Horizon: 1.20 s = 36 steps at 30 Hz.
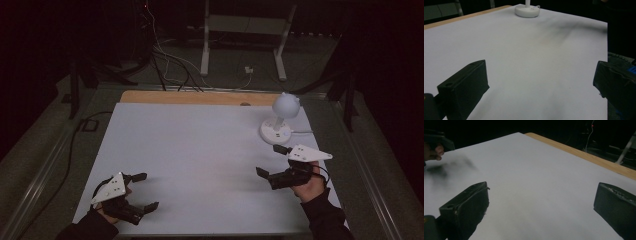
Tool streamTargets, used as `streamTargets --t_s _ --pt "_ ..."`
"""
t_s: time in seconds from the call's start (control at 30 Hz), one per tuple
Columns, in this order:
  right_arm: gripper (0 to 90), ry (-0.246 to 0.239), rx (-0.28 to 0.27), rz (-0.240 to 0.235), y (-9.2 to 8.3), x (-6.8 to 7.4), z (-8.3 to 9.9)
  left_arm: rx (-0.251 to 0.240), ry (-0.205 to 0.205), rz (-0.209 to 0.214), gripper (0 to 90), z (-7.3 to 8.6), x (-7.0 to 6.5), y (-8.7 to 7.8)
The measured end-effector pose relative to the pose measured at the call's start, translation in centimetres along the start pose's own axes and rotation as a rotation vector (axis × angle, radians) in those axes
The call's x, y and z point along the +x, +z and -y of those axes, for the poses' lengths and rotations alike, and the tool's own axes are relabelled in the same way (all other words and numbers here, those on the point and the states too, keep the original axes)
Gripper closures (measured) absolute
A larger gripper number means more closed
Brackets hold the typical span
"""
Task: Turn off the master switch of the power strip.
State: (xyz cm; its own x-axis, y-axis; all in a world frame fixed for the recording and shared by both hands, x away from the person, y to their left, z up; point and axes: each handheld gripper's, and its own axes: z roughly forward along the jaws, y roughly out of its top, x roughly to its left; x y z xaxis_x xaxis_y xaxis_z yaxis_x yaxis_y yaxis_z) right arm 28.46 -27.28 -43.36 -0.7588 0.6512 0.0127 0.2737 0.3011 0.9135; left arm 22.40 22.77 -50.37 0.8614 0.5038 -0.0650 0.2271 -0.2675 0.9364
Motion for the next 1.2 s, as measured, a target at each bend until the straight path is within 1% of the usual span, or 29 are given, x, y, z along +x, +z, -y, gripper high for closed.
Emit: streamTargets --t_s 0.07,0.13,0.17,0.2,0.33,0.37,0.4,0.47,0.5,0.53,0.57,0.73,0.83,0.87,0.9,0.93,1.1,1.2 --pt "0.2 0.006 -0.003 0.008 -0.1 -0.4 -0.1 0.0 0.0 0.0 0.3 0.0 0.0 0.0" --pt "0.2 0.005 -0.007 0.026 -0.1 -0.8 -0.3 0.001 0.0 0.0 0.3 0.0 0.0 0.0" --pt "0.2 0.005 -0.007 0.026 -0.1 -0.8 -0.3 0.001 0.001 0.0 0.3 0.0 0.0 0.0" --pt "0.2 0.011 -0.009 0.041 -0.2 -1.3 -0.4 0.002 0.001 0.0 0.3 0.0 0.0 0.0" --pt "0.2 0.025 -0.018 0.075 -0.4 -2.2 -0.6 -0.002 -0.001 0.0 0.3 0.0 0.0 0.0" --pt "0.2 0.025 -0.018 0.075 -0.4 -2.2 -0.6 -0.003 -0.003 0.0 0.3 0.0 0.0 0.0" --pt "0.2 0.031 -0.018 0.097 -0.4 -2.6 -0.6 -0.002 -0.002 0.0 0.3 0.0 0.0 0.0" --pt "0.2 0.031 -0.019 0.106 -0.5 -2.8 -0.6 -0.001 -0.001 0.001 0.3 0.0 0.0 0.0" --pt "0.2 0.04 -0.013 0.125 -0.4 -3.2 -0.6 -0.001 -0.002 0.001 0.4 0.0 0.0 0.0" --pt "0.2 0.04 -0.013 0.125 -0.4 -3.2 -0.6 -0.001 -0.002 0.001 0.4 0.0 0.0 0.0" --pt "0.2 0.046 -0.01 0.14 -0.4 -3.6 -0.7 -0.001 -0.002 0.001 0.3 0.0 0.0 0.0" --pt "0.2 0.056 -0.005 0.176 -0.3 -4.6 -0.8 -0.002 -0.005 0.001 0.3 0.0 0.0 0.0" --pt "0.2 0.065 -0.008 0.191 -0.3 -5.2 -1.0 -0.001 -0.003 -0.001 0.3 0.0 0.0 0.0" --pt "0.2 0.065 -0.008 0.191 -0.3 -5.2 -1.0 -0.001 -0.003 -0.002 0.3 0.0 0.0 0.0" --pt "0.2 0.078 -0.012 0.198 -0.3 -5.7 -1.1 -0.002 -0.004 -0.001 0.3 0.0 0.0 0.0" --pt "0.2 0.078 -0.012 0.198 -0.3 -5.7 -1.1 -0.003 -0.005 0.0 0.3 0.0 0.0 0.0" --pt "0.2 0.098 0.007 0.225 0.0 -6.7 -0.9 -0.003 -0.006 0.001 0.3 0.0 0.0 0.0" --pt "0.2 0.111 0.006 0.24 0.0 -7.3 -0.8 -0.003 -0.008 0.001 0.3 0.0 0.0 0.0"
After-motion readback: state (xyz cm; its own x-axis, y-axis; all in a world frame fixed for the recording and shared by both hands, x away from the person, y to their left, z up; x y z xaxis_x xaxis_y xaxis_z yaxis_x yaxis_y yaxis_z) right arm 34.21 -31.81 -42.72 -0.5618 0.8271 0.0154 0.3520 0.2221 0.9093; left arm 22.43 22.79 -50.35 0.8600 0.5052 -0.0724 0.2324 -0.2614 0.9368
